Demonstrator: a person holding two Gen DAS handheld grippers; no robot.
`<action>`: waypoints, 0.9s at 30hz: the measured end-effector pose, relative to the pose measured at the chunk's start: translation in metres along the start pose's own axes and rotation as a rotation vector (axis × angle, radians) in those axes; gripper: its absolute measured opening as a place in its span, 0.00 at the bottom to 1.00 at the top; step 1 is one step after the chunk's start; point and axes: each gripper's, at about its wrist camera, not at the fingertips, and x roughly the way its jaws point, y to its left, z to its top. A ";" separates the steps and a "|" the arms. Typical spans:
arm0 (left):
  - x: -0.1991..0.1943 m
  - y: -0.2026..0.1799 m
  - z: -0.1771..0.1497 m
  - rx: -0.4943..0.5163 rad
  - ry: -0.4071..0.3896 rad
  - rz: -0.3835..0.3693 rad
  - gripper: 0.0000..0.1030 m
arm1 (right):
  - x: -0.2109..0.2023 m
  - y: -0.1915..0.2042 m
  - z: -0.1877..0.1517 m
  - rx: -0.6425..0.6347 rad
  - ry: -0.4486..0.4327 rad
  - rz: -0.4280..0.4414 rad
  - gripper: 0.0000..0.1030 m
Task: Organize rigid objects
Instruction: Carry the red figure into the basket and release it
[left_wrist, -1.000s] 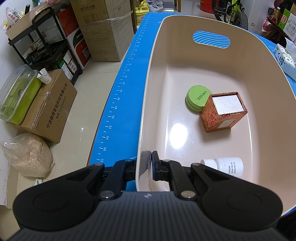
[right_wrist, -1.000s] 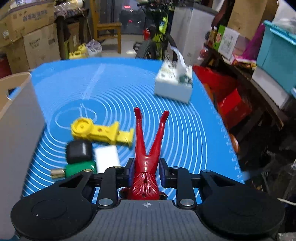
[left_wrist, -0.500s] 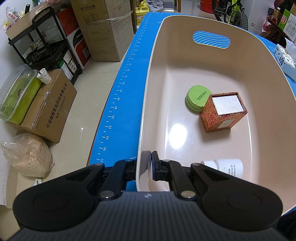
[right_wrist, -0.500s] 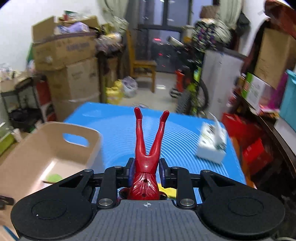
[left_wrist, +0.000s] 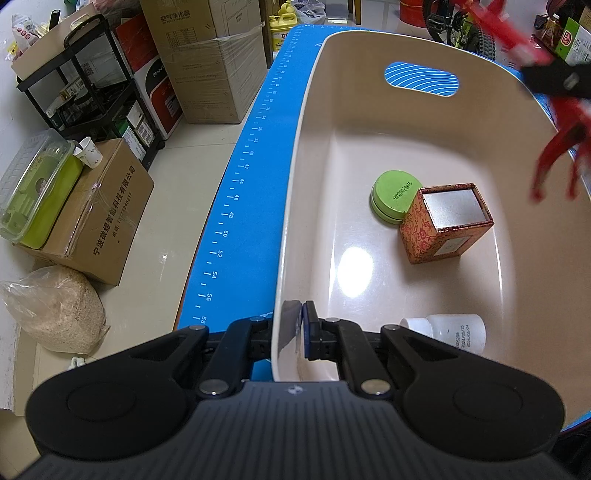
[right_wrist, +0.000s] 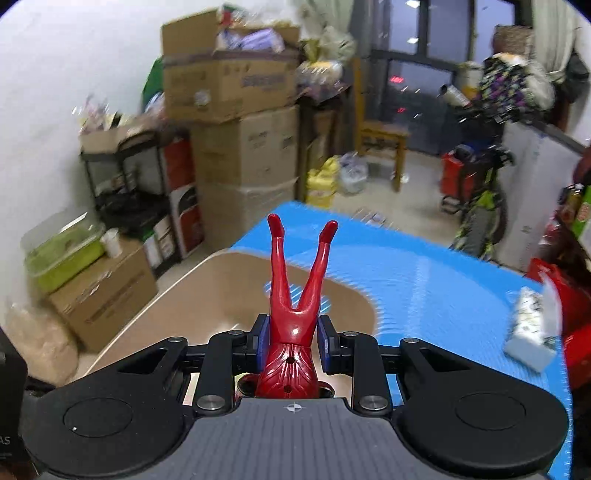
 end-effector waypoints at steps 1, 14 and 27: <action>0.000 0.000 0.000 0.000 0.000 0.000 0.10 | 0.005 0.006 -0.002 -0.005 0.020 0.009 0.34; 0.000 0.000 0.000 -0.001 0.000 0.000 0.10 | 0.057 0.047 -0.043 -0.039 0.247 0.039 0.34; 0.000 -0.002 0.002 -0.002 0.002 0.000 0.10 | 0.060 0.040 -0.044 -0.013 0.280 0.064 0.44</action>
